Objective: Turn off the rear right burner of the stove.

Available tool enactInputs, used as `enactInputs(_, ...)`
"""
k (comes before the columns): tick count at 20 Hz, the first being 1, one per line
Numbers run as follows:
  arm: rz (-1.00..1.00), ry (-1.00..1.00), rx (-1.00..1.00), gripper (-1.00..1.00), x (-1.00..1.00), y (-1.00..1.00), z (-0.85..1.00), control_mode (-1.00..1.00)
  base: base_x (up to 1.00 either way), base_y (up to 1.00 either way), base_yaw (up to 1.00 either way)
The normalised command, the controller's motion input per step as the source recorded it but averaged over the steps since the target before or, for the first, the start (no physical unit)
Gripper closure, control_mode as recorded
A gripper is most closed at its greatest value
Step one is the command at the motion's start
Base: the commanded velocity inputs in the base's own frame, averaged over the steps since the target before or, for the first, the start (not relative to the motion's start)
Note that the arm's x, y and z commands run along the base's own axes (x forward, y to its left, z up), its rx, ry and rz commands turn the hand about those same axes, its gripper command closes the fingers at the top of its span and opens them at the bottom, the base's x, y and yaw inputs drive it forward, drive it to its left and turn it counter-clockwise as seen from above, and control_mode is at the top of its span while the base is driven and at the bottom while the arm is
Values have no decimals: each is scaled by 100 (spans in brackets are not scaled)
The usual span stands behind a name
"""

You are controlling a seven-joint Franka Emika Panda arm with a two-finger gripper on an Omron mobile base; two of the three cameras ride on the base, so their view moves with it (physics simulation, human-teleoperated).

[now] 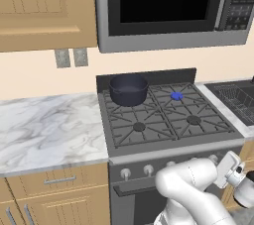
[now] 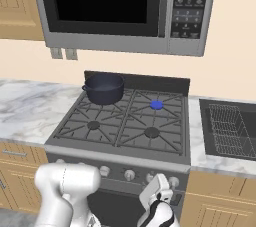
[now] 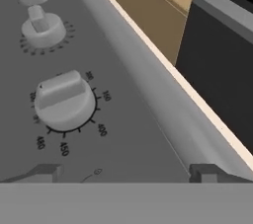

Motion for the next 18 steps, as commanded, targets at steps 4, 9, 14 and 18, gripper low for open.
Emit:
enactInputs(4, 0, 0, 0, -100, 3, -10, -32, -100, 0, 0, 0)
enactInputs(9, -1, 0, 0, -100, 8, -16, -20, -100, 0, 0, 0)
enactInputs(14, -5, 2, 0, -100, 5, -23, -11, -100, 0, 0, 0)
enactInputs(18, -7, 7, 0, -100, 16, -10, -12, -100, 0, 0, 0)
